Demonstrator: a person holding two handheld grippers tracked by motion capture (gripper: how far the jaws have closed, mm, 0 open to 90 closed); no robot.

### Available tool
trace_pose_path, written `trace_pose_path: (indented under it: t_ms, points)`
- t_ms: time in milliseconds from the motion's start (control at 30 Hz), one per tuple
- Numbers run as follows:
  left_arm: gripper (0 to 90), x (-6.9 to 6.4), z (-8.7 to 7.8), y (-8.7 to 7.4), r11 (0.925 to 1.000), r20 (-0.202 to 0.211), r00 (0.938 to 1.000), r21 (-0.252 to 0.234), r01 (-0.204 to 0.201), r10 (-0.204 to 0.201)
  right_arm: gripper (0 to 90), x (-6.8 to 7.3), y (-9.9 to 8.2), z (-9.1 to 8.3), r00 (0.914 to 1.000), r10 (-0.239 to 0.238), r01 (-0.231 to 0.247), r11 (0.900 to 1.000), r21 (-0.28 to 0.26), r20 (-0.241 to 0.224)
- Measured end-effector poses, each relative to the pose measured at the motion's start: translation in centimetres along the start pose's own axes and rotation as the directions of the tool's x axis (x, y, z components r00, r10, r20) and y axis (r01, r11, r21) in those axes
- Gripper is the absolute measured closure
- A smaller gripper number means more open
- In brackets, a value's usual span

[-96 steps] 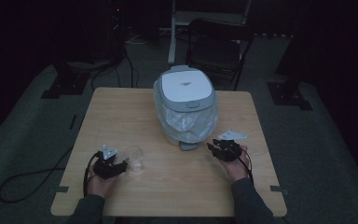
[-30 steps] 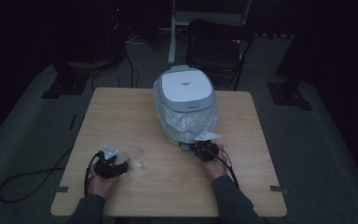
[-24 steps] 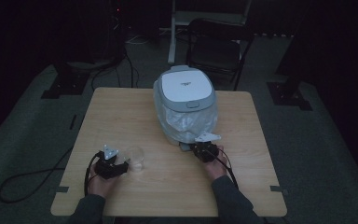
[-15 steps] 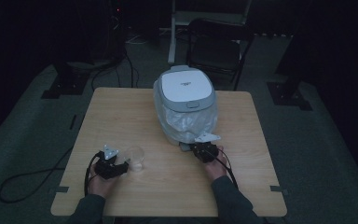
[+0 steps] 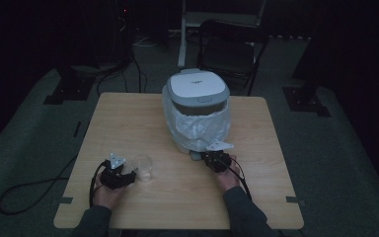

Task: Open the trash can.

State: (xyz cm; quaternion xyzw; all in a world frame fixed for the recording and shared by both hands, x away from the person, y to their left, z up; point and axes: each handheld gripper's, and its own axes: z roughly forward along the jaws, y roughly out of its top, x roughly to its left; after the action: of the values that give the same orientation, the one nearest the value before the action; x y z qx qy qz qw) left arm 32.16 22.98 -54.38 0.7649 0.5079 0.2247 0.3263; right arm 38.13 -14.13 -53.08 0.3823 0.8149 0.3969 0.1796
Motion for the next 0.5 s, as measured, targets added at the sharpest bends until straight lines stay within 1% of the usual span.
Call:
trace_pose_path:
  t_ms: [167,233,367,433,500]
  points:
    - [37.6,-0.04,-0.05,0.02,1.0000,0.003,1.0000,0.003,-0.002,0.002,90.0,0.01,-0.13,0.18,1.0000,0.003,-0.002,0.9999,0.011,-0.001]
    - [39.3,-0.06,-0.11,0.04,1.0000,0.006,1.0000,0.006,-0.004,0.004,90.0,0.00,-0.16,0.25,1.0000,0.004,-0.004,0.9999,0.014,-0.003]
    - [44.0,-0.07,-0.25,0.07,0.9999,0.007,1.0000,0.012,-0.005,0.005,90.0,-0.03,-0.31,0.55,1.0000,0.008,-0.008,0.9995,0.031,-0.005]
    - [46.4,-0.08,-0.34,0.10,0.9999,0.007,1.0000,0.017,-0.002,0.002,90.0,-0.08,-0.32,0.56,1.0000,0.006,-0.006,0.9995,0.031,-0.006]
    - [50.5,-0.07,-0.50,0.12,0.9997,0.012,0.9999,0.024,0.004,-0.004,90.0,-0.07,-0.33,0.56,1.0000,0.004,-0.004,0.9995,0.030,-0.005]
